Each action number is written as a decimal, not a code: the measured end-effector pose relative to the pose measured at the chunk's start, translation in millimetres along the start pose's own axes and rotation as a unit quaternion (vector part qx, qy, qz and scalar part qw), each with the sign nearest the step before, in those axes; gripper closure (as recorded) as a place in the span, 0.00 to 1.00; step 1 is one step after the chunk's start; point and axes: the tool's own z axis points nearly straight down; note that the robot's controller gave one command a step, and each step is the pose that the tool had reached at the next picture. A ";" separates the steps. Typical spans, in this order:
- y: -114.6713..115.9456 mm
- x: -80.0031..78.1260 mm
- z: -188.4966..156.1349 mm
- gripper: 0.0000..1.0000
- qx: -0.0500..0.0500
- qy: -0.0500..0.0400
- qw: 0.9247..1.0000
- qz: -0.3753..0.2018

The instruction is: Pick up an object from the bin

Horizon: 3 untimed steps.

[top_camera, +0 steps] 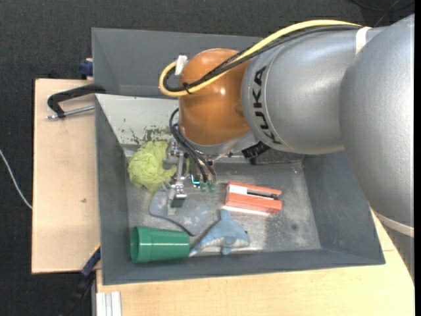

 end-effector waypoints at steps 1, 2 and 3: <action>-0.8 -2.1 -4.8 0.00 -0.001 -0.004 1.000 0.001; 2.0 -14.3 34.6 0.00 -0.002 -0.009 1.000 -0.002; -9.3 -29.0 79.4 0.00 0.000 -0.005 0.999 0.035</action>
Offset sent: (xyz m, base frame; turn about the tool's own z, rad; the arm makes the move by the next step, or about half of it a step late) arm 0.0212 0.0028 -0.0925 -0.0115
